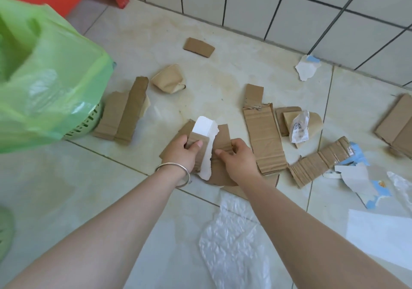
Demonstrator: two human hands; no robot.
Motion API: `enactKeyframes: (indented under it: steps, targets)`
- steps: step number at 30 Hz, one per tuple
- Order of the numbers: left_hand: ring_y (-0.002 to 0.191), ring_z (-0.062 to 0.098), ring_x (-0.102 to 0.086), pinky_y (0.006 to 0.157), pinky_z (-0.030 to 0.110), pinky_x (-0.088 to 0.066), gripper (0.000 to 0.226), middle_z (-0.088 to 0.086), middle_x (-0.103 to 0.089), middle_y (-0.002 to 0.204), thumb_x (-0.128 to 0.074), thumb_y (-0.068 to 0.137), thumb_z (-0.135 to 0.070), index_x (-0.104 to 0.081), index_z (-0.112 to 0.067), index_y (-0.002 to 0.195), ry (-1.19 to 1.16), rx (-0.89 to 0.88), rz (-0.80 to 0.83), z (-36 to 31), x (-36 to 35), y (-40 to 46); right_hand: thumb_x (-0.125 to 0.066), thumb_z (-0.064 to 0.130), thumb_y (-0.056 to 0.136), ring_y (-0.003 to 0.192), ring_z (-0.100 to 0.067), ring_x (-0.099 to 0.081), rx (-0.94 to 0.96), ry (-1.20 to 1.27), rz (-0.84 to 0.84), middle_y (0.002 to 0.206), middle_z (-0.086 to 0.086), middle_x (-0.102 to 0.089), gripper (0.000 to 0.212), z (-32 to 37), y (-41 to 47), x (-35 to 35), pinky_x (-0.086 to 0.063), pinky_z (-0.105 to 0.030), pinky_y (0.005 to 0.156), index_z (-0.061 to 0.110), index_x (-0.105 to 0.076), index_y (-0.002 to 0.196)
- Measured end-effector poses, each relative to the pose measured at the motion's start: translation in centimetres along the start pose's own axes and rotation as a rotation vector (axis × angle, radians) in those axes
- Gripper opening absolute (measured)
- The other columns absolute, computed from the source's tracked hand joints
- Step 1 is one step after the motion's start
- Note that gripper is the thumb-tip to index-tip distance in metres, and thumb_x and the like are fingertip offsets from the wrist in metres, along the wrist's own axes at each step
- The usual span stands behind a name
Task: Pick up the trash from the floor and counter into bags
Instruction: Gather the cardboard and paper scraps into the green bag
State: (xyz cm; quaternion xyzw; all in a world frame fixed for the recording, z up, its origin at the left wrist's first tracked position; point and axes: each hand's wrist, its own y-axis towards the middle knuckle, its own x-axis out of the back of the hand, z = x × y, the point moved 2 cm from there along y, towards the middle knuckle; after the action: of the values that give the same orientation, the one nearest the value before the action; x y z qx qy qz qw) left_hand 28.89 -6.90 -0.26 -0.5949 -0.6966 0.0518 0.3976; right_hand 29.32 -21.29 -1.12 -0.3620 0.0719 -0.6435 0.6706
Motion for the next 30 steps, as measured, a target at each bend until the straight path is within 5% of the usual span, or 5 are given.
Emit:
enactKeyframes:
  steps: [3, 6, 12, 17, 30]
  targets:
    - [0.077, 0.023, -0.054, 0.06, 0.027, -0.04, 0.017, -0.002, -0.058, 0.074, -0.052, 0.091, -0.03, -0.056, -0.014, 0.086, -0.081, -0.074, -0.018, -0.1, 3.2, -1.9, -0.068, 0.021, 0.083, 0.096, -0.02, -0.063, 0.031, 0.095, 0.045, 0.104, -0.001, -0.067, 0.034, 2.5, -2.4, -0.5, -0.047, -0.029, 0.074, 0.026, -0.048, 0.11]
    - [0.078, 0.022, -0.055, 0.065, 0.029, -0.043, 0.014, -0.001, -0.06, 0.08, -0.053, 0.092, -0.028, -0.054, -0.014, 0.094, -0.157, -0.143, -0.065, -1.0, 7.1, -4.5, -0.067, 0.02, 0.084, 0.096, -0.015, -0.059, 0.133, 0.099, 0.084, 0.098, 0.006, -0.062, 0.046, 6.5, -5.5, -1.1, -0.044, -0.019, 0.067, 0.025, -0.046, 0.124]
    - [0.087, 0.025, -0.06, 0.078, 0.032, -0.046, 0.022, 0.001, -0.06, 0.093, -0.058, 0.089, -0.022, -0.043, -0.021, 0.105, -0.282, -0.217, -0.289, -1.5, 17.1, -11.4, -0.064, 0.018, 0.085, 0.072, 0.013, -0.054, 0.342, 0.022, 0.201, 0.083, 0.021, -0.058, 0.028, 14.8, -13.6, -5.8, -0.04, -0.006, 0.058, 0.018, -0.06, 0.112]
    - [0.089, 0.024, -0.059, 0.076, 0.027, -0.041, 0.048, 0.001, -0.055, 0.101, -0.058, 0.089, -0.019, -0.034, -0.017, 0.131, -0.348, -0.189, -0.456, 1.5, 26.0, -17.3, -0.063, 0.014, 0.085, 0.069, 0.012, -0.051, 0.47, -0.013, 0.282, 0.079, 0.021, -0.056, 0.027, 18.9, -21.4, -12.6, -0.039, 0.003, 0.052, 0.014, -0.06, 0.112]
    - [0.09, 0.026, -0.058, 0.082, 0.038, -0.048, 0.013, 0.0, -0.062, 0.092, -0.055, 0.09, -0.016, -0.046, -0.023, 0.096, -0.203, -0.154, -0.622, 15.5, 46.0, -22.2, -0.051, 0.009, 0.088, 0.086, -0.019, -0.055, 0.741, -0.336, 0.37, 0.091, 0.004, -0.06, 0.017, 25.5, -31.8, -33.2, -0.041, -0.026, 0.072, 0.013, -0.053, 0.104]
